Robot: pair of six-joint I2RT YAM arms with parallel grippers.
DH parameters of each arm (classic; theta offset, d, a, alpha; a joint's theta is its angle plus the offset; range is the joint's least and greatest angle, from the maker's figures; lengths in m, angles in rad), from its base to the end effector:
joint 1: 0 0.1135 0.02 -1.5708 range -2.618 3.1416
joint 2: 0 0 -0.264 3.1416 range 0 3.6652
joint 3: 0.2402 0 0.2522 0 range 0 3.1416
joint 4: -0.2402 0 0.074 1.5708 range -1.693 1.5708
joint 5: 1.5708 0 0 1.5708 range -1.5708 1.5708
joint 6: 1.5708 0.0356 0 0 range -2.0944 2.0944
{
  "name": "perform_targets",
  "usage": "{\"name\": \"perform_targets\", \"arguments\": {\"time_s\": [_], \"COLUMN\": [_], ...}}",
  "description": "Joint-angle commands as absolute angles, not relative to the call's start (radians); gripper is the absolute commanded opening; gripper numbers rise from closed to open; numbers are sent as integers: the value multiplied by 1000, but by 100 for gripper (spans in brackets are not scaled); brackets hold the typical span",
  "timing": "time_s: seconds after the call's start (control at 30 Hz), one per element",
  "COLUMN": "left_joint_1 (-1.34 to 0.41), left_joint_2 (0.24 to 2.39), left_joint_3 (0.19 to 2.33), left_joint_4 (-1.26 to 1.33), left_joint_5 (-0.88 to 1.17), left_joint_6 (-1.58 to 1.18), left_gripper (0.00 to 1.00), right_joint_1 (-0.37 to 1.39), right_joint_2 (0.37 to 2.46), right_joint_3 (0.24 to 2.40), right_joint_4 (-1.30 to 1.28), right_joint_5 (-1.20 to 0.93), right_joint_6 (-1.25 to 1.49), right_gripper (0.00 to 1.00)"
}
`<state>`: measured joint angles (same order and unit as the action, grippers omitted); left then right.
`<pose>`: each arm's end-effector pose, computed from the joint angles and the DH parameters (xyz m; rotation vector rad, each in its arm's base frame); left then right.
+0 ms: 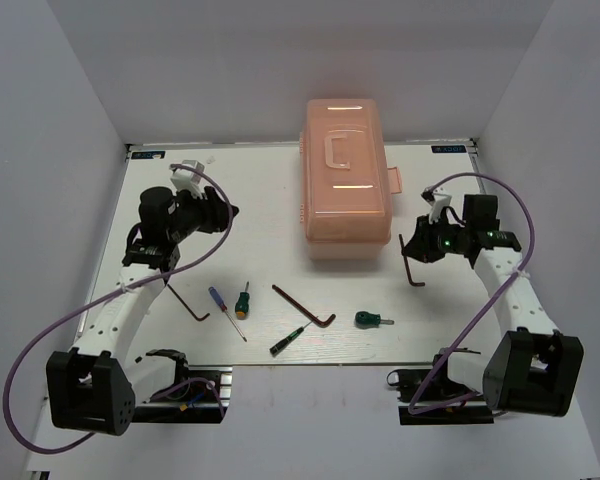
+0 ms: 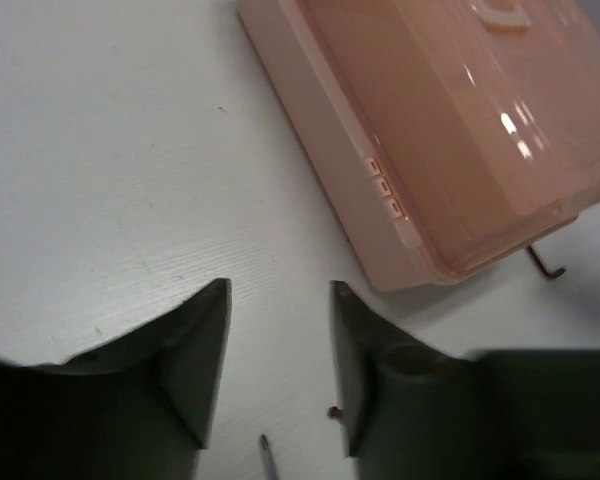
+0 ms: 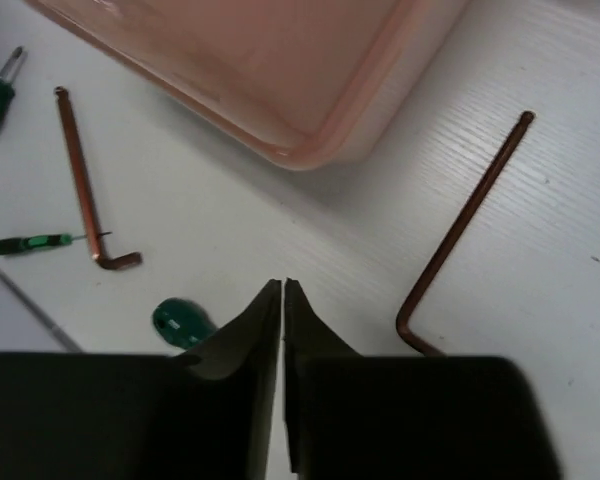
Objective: Sort the tools into containers
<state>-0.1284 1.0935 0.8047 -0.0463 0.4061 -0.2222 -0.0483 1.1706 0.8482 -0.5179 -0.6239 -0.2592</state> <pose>0.2475 -0.0461 0.3007 0.1892 1.9169 -0.6226 0.2379 0.0093 0.2593 -0.5173 2.2281 0.5905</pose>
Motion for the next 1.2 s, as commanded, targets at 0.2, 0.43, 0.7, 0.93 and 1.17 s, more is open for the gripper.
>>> {"name": "perform_targets", "arguments": {"time_s": [0.2, 0.43, 0.7, 0.93, 1.17], "left_joint_1": [-138, -147, -156, -167, -201], "left_joint_2": [1275, 1345, 1445, 1566, 1663], "left_joint_3": [874, 888, 888, 897, 971], "left_joint_4": [21, 144, 368, 538, 601], "left_joint_5": [662, 770, 893, 930, 951], "left_joint_6": [-261, -311, -440, -543, -580], "left_gripper": [0, 69, 74, 66, 65], "right_joint_1": [129, 270, 396, 413, 403], "right_joint_2": [1348, 1641, 1977, 2048, 2077], "right_joint_3": [1375, 1765, 2129, 2135, 2088], "right_joint_4": [-677, -616, -555, -508, -558], "right_joint_5": [-565, -408, -210, -66, -153], "right_joint_6": [-344, -158, 173, 308, 425], "right_gripper": [12, 65, 62, 58, 57]}}
